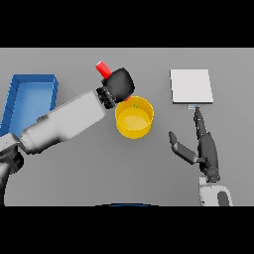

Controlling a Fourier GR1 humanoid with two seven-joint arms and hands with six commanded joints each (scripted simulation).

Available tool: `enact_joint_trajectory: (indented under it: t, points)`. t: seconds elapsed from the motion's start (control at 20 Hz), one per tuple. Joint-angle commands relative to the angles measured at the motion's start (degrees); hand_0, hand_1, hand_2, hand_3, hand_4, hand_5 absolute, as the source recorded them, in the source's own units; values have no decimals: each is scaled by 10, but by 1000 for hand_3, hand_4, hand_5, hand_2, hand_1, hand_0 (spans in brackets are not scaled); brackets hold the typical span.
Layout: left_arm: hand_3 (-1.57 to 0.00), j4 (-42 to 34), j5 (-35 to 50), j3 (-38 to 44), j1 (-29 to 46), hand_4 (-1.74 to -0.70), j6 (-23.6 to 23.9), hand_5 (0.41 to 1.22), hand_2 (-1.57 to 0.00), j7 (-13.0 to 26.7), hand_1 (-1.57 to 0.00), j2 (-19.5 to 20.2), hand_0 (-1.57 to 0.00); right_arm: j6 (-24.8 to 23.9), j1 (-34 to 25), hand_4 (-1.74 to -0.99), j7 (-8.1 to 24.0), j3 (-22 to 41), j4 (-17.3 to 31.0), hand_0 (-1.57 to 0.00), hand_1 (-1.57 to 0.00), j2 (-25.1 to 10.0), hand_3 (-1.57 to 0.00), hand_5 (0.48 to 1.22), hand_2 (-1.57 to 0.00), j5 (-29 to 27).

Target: Pick up the red beaker and tilt it to pour out 1 green nut into yellow bowl. Pick up the yellow bowl and place it on the metallic measuring scale.

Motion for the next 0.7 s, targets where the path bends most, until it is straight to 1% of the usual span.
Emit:
enact_joint_trajectory:
  t: [0.0,0.05,0.1,0.2,0.25,0.3,0.35,0.4,0.45,0.5,0.55,0.6,0.65]
  points:
    - [-1558,-1,-4,-8,-8,-1739,-4,1221,-1571,-3,-1571,-2,-1571,-4,-2,-1276,1,0,3,1,1,1,1,600,1,4]
    - [-1561,10,-10,-16,-13,-1739,2,1221,-1571,2,-1571,-9,-1571,-6,1,-1276,1,5,0,1,1,3,1,593,1,10]
    - [-1563,13,-15,-24,-23,-1738,-5,1221,-1571,1,-1571,-8,-1571,-5,2,-1270,0,5,2,1,1,1,1,588,1,12]
    - [-1566,30,-24,-44,-44,-1737,-18,1221,-1571,-12,-1571,-10,-1571,-11,-1,-1250,-3,3,0,1,1,-4,1,583,1,20]
    - [-1567,33,-27,-53,-54,-1736,-28,1221,-1571,-20,-1571,-11,-1571,-13,-1,-1236,1,3,-5,1,1,-5,1,582,1,23]
    - [-1568,40,-32,-62,-57,-1735,-21,1221,-1571,-17,-1571,-18,-1571,-13,-5,-1225,7,0,-1,1,1,-6,1,583,1,21]
    - [-1568,44,-38,-76,-65,-1735,-23,1221,-1571,-32,-1571,-19,-1571,-11,-5,-1216,6,0,0,1,1,-5,1,585,1,19]
    - [-1569,49,-42,-86,-72,-1734,-22,1221,-1571,-38,-1571,-20,-1571,-12,-2,-1214,-2,-1,1,1,1,-6,1,589,1,17]
    - [-1569,51,-47,-95,-78,-1734,-16,1221,-1571,-42,-1571,-20,-1571,-14,-7,-1204,2,-1,-1,1,1,-7,1,591,1,21]
    - [-1570,55,-52,-104,-84,-1735,-12,1221,-1571,-45,-1571,-24,-1571,-11,-4,-1206,-9,1,0,1,1,-7,1,591,1,19]
    - [-1570,57,-56,-113,-88,-1735,-8,1221,-1571,-53,-1571,-22,-1571,-14,-2,-1210,-12,6,-2,1,1,-5,1,592,1,26]
    - [-1570,58,-58,-121,-92,-1734,-5,1221,-1571,-55,-1571,-22,-1571,-13,-3,-1209,1,7,-5,1,1,-3,1,593,1,27]
    - [-1570,50,-61,-128,-97,-1734,-6,1221,-1571,-60,-1571,-17,-1571,-17,-3,-1210,2,10,-1,1,1,-1,1,594,1,34]
